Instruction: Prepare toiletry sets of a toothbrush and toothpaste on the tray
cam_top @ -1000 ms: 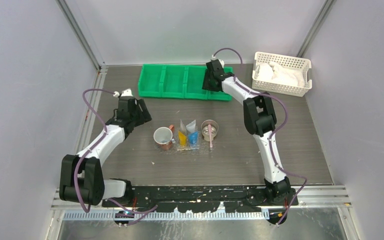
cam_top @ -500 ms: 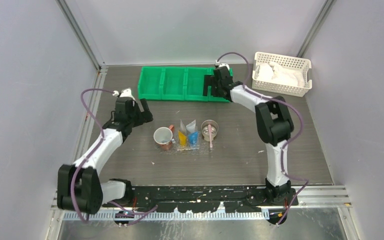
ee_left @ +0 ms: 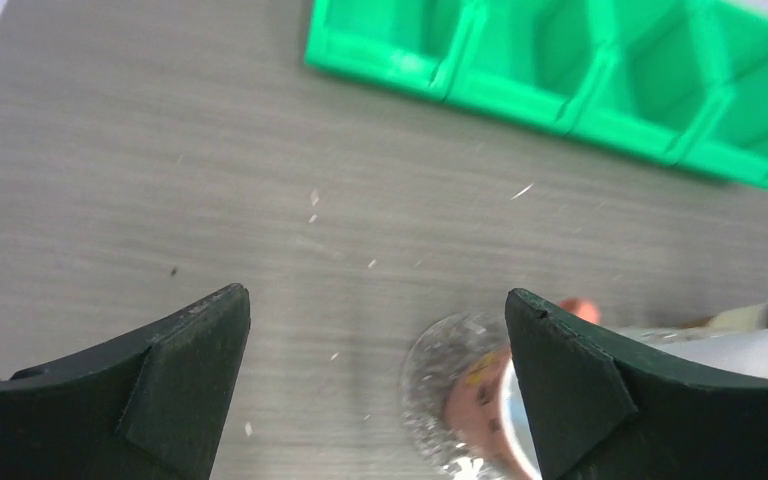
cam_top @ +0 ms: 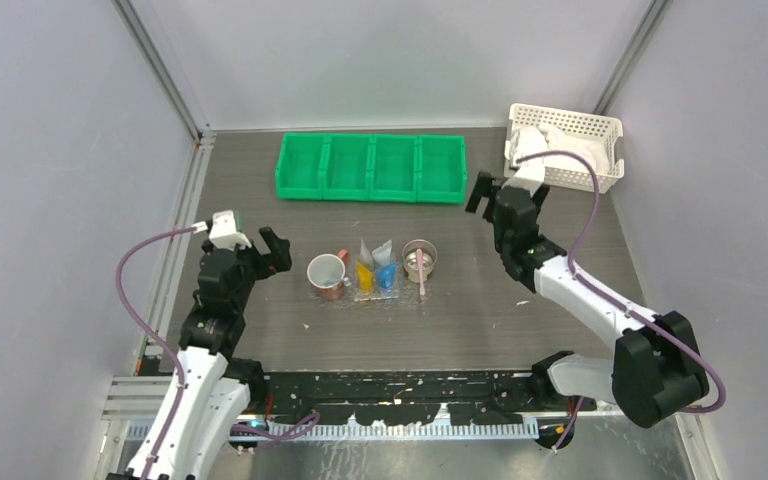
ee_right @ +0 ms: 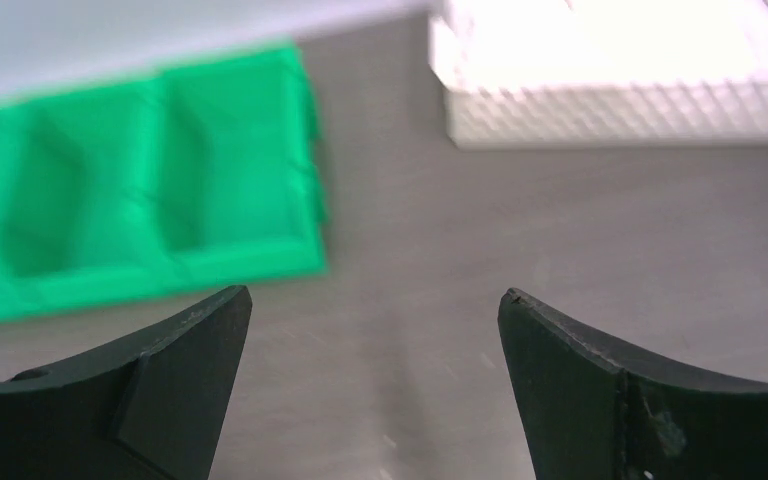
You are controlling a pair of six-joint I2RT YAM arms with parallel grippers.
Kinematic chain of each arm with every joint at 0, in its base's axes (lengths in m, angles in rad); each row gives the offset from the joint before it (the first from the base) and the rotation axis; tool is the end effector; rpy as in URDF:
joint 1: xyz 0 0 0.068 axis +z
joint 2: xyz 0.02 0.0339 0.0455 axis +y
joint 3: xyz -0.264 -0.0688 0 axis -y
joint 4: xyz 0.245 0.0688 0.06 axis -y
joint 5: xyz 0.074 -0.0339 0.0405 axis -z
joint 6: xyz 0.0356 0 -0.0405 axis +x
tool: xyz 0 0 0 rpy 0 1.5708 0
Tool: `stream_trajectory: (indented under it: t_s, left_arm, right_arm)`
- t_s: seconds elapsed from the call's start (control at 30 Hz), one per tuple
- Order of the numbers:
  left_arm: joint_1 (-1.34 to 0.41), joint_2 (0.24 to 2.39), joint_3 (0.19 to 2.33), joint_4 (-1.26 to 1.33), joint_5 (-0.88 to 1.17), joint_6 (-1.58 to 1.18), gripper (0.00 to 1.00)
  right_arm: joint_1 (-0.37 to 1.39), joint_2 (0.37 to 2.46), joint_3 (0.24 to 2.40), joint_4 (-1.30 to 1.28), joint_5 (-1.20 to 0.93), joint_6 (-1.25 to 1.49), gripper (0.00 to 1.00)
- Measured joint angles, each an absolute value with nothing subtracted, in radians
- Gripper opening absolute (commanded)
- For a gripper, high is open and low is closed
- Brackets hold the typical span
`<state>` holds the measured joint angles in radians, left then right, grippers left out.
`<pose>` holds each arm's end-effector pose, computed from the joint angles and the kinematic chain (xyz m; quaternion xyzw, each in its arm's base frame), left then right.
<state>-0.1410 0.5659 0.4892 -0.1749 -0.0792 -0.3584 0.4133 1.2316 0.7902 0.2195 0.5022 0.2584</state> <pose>0.1510 -0.0186 0.2688 -0.1098 0.7823 -0.1210 0.6011 0.2651 0.0975 0.2889 0.0962 0.7663 0.0161 0.6350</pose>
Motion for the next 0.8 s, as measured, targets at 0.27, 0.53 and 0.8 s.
stream_trajectory:
  t_s: [0.27,0.53,0.8]
  left_arm:
    - [-0.141,0.56,0.303,-0.055,-0.13,-0.271,1.0]
    - [-0.141,0.789,0.187,0.292,-0.132,-0.17,1.0]
    - [-0.139,1.138,0.182,0.561,-0.142,-0.135,1.0]
  right_arm:
    - [0.357,1.148,0.397,0.29,0.631,0.231,1.0]
    - [0.342,1.079,0.329,0.538,0.686,0.173,1.0]
    - [0.245,1.303,0.259,0.742,0.707,0.165,1.0]
